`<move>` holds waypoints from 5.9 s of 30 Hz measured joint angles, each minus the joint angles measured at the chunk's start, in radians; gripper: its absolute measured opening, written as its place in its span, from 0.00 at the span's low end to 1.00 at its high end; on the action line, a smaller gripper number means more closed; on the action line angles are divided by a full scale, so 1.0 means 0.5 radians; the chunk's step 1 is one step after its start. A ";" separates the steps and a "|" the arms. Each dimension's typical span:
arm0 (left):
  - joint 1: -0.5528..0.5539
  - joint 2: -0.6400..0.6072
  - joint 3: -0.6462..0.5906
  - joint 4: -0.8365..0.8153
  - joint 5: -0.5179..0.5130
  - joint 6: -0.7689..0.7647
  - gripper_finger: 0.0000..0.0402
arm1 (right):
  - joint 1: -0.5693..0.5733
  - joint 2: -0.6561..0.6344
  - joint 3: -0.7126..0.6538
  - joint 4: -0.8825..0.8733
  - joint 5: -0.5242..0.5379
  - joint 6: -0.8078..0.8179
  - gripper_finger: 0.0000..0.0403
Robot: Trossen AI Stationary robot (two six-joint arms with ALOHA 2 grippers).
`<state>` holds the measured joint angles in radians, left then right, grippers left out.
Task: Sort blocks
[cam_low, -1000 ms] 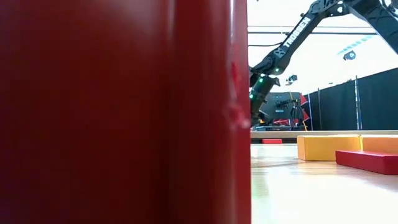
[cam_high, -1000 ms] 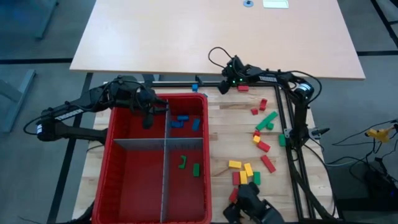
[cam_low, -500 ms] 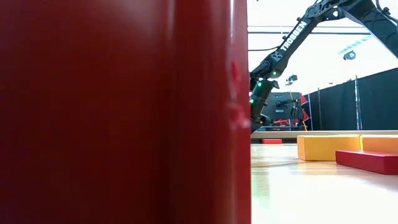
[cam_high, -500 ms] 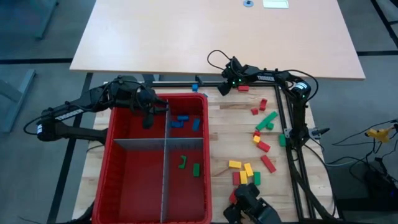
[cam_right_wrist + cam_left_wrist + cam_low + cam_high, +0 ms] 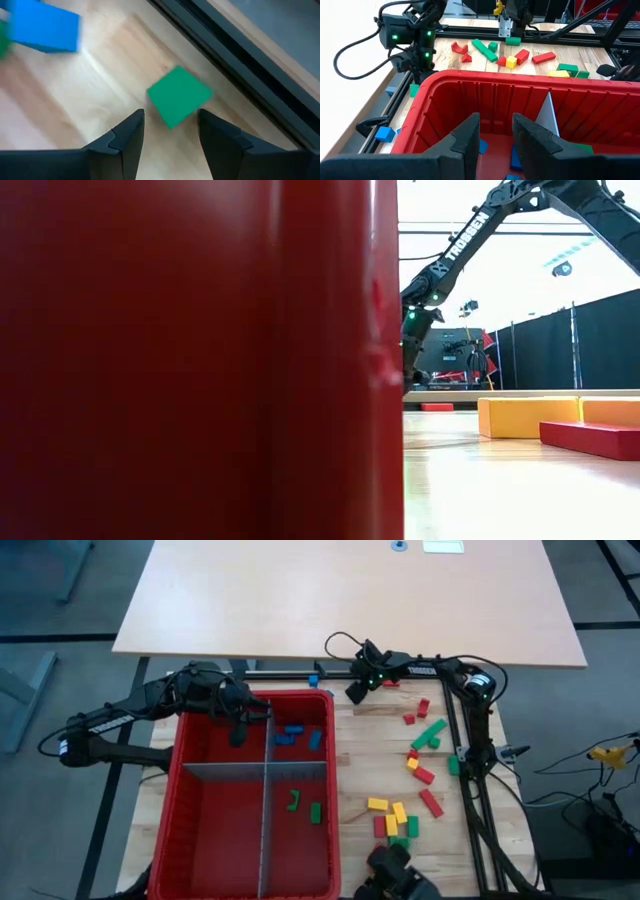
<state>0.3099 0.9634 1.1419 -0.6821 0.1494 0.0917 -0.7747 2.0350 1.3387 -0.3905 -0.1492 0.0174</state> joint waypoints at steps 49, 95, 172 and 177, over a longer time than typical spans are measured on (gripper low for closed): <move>0.000 0.000 0.000 -0.016 0.000 -0.031 0.26 | 0.031 -0.008 0.006 0.059 0.094 -0.754 0.54; -0.001 0.000 0.000 -0.015 0.000 -0.063 0.26 | 0.031 -0.008 0.005 0.156 0.091 -0.610 0.46; -0.003 0.000 0.000 -0.028 0.001 -0.099 0.26 | 2.024 -1.122 -0.075 0.212 0.212 0.285 0.30; -0.003 0.000 0.000 -0.028 0.001 -0.107 0.26 | 2.036 -1.003 -0.075 0.259 0.172 0.385 0.32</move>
<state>0.3084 0.9634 1.1419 -0.6964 0.1497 0.0382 0.2432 1.5336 1.3010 -0.2611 -0.0633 0.2100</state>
